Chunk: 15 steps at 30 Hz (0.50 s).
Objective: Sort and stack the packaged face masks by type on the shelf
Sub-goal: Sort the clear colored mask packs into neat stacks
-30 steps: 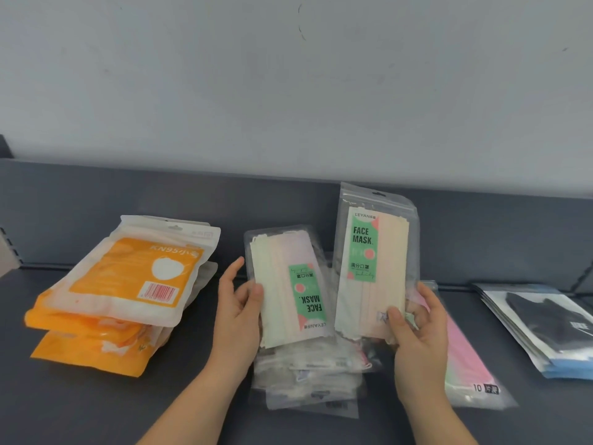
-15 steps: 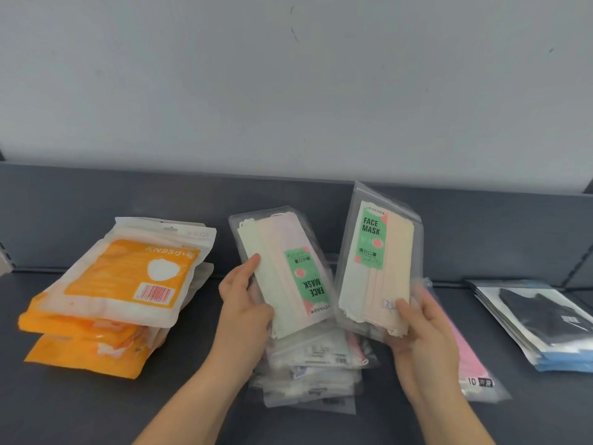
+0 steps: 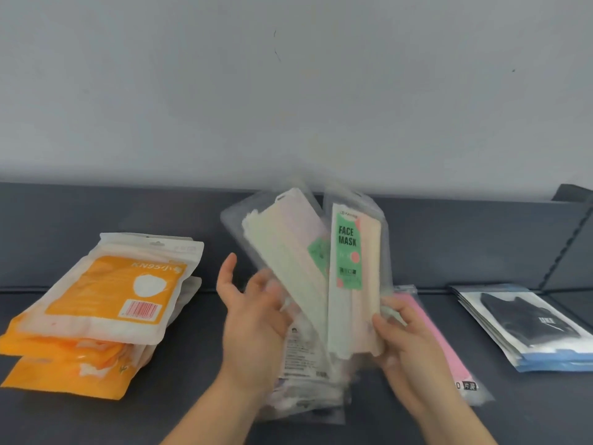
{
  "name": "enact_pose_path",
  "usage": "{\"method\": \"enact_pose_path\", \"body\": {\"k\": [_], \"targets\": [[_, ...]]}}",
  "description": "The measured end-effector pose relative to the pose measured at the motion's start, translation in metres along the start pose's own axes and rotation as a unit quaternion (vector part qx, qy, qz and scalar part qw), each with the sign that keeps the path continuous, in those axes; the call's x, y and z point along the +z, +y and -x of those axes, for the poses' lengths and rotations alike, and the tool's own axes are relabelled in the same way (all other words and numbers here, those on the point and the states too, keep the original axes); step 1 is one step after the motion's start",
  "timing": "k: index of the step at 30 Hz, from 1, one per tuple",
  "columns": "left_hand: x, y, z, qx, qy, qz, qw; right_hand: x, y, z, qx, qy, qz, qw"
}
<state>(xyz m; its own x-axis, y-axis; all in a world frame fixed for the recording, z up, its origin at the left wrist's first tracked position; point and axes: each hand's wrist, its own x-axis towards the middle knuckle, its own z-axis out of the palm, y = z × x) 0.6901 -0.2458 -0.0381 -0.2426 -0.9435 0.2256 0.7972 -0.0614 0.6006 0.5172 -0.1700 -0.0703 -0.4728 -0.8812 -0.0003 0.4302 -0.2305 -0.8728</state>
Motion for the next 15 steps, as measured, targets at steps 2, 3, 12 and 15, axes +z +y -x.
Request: {"method": "enact_pose_path", "body": {"k": [2,3,12,15], "targets": [[-0.012,0.023,-0.014,-0.059,-0.044,-0.012,0.997,-0.011,-0.012,-0.005,0.0,0.0,0.049,0.999],[-0.018,0.034,-0.022,-0.113,-0.049,-0.042,0.991,-0.016,-0.018,-0.007,0.007,-0.002,0.085,0.996],[-0.047,0.049,-0.037,-0.281,-0.018,-0.385,0.879,-0.022,-0.017,-0.03,-0.018,0.048,0.283,0.958],[-0.05,0.041,-0.037,-0.212,0.039,-0.297,0.93,-0.023,-0.013,-0.031,-0.027,0.093,0.219,0.971]]}}
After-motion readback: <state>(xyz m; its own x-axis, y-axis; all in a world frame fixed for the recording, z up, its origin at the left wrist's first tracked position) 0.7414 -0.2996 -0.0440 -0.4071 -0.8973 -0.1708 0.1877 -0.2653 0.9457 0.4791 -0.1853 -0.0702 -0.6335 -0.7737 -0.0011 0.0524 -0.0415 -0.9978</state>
